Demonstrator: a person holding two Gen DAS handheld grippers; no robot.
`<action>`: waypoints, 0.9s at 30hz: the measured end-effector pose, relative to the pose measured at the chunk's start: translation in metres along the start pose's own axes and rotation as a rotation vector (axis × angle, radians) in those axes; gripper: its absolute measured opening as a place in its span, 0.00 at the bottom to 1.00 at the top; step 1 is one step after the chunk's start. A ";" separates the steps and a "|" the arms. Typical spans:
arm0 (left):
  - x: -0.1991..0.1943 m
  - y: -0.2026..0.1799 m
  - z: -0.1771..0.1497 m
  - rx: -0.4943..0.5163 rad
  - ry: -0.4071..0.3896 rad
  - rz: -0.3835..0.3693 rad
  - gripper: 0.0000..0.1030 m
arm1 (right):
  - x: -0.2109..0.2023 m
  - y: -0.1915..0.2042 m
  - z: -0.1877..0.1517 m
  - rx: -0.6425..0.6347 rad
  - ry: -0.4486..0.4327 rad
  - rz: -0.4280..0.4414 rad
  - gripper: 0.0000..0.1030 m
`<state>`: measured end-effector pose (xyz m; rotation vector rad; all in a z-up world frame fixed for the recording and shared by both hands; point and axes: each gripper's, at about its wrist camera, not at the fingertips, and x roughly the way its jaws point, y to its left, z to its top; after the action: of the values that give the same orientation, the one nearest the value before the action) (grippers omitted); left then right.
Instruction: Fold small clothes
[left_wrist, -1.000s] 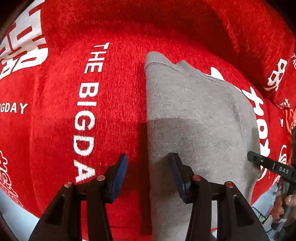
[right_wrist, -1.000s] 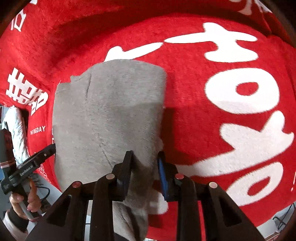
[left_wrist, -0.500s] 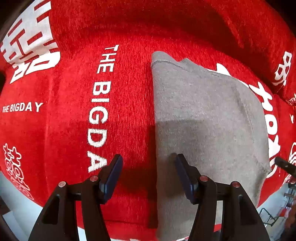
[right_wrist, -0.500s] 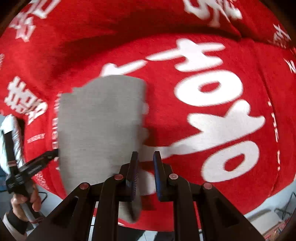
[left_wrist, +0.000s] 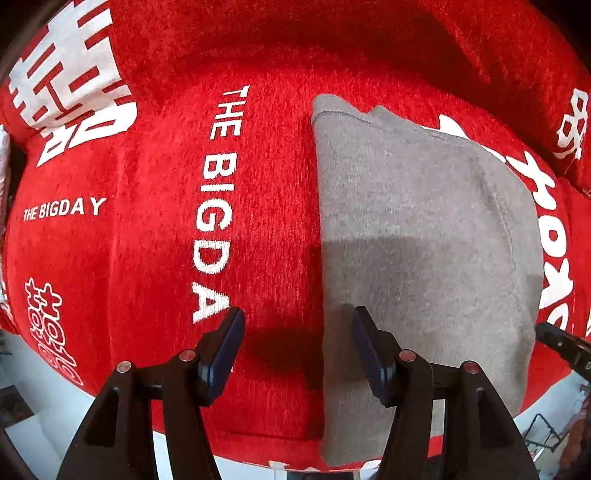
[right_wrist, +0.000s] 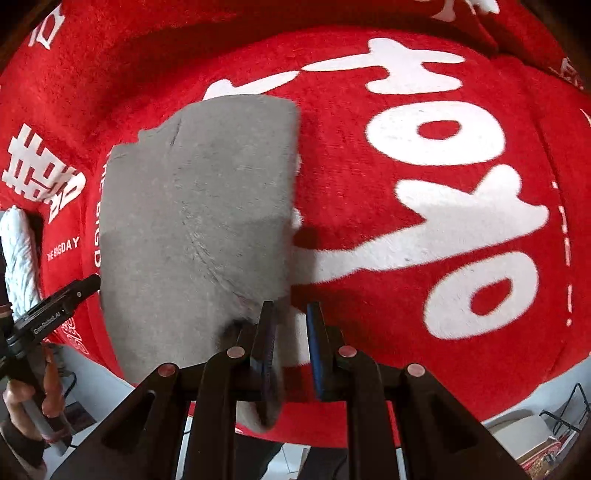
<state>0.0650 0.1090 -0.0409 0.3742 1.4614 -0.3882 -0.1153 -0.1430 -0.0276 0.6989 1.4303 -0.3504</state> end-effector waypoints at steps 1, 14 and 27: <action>-0.001 -0.001 -0.001 0.008 -0.002 0.008 0.60 | -0.002 -0.001 -0.002 0.004 0.001 0.002 0.18; -0.017 -0.012 -0.013 0.053 0.015 0.001 0.60 | -0.014 0.023 -0.006 0.005 -0.009 0.025 0.18; -0.034 -0.015 -0.022 0.071 -0.001 0.008 0.99 | -0.018 0.033 -0.010 0.017 0.030 0.014 0.18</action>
<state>0.0362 0.1066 -0.0091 0.4366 1.4475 -0.4347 -0.1052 -0.1153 -0.0022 0.7304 1.4514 -0.3430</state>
